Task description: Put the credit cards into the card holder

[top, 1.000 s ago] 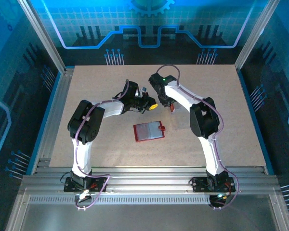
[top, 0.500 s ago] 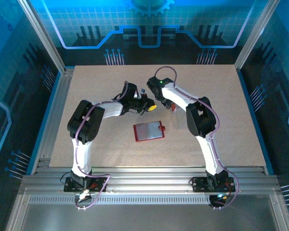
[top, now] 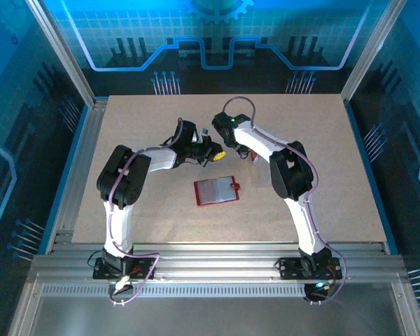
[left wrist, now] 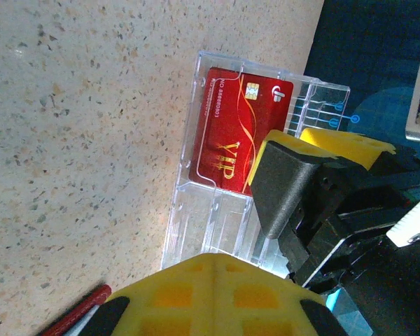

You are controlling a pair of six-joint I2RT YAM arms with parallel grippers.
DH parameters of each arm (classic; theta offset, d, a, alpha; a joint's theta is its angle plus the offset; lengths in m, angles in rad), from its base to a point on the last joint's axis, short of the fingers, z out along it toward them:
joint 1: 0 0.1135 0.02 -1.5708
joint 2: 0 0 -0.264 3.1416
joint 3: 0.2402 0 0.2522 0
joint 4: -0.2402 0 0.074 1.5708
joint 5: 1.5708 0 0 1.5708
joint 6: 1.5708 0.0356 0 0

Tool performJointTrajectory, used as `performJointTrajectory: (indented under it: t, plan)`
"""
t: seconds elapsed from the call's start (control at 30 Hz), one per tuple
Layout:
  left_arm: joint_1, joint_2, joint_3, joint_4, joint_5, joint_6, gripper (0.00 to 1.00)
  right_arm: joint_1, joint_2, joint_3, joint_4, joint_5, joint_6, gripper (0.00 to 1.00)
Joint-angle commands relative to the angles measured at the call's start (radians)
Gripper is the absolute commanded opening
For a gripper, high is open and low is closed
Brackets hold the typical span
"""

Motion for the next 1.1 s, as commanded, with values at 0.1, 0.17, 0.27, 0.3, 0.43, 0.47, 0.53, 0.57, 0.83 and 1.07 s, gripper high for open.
performJointTrajectory:
  t: [0.1,0.17,0.27,0.3,0.43,0.47,0.53,0.57,0.83,1.07]
  plan:
    - [0.012,-0.003,-0.019,0.015,0.030,-0.021,0.04,-0.018,0.007,-0.015,-0.029,-0.025,-0.002,0.25]
    - [0.012,-0.004,-0.022,0.016,0.029,-0.020,0.04,-0.022,0.005,-0.019,-0.029,-0.034,-0.003,0.22]
    - [0.015,-0.006,-0.026,0.015,0.029,-0.021,0.04,-0.024,0.002,-0.021,-0.029,-0.039,-0.003,0.20]
    - [0.015,-0.005,-0.026,0.016,0.029,-0.020,0.05,-0.026,0.004,-0.019,-0.030,-0.042,-0.004,0.20]
    - [0.017,-0.005,-0.027,0.016,0.029,-0.020,0.04,-0.030,0.006,-0.019,-0.033,-0.045,-0.006,0.18]
    - [0.017,-0.006,-0.027,0.016,0.029,-0.020,0.05,-0.030,0.006,-0.019,-0.035,-0.046,-0.005,0.18]
    - [0.018,-0.005,-0.029,0.019,0.029,-0.021,0.04,-0.034,0.005,-0.019,-0.035,-0.056,-0.004,0.17]
    - [0.019,-0.005,-0.029,0.019,0.029,-0.020,0.04,-0.035,0.005,-0.019,-0.034,-0.056,-0.005,0.15]
    - [0.020,-0.004,-0.032,0.020,0.028,-0.022,0.04,-0.041,-0.001,-0.018,-0.038,-0.053,-0.009,0.05]
    - [0.020,-0.003,-0.032,0.022,0.029,-0.022,0.04,-0.046,-0.019,-0.021,-0.043,-0.054,-0.015,0.00]
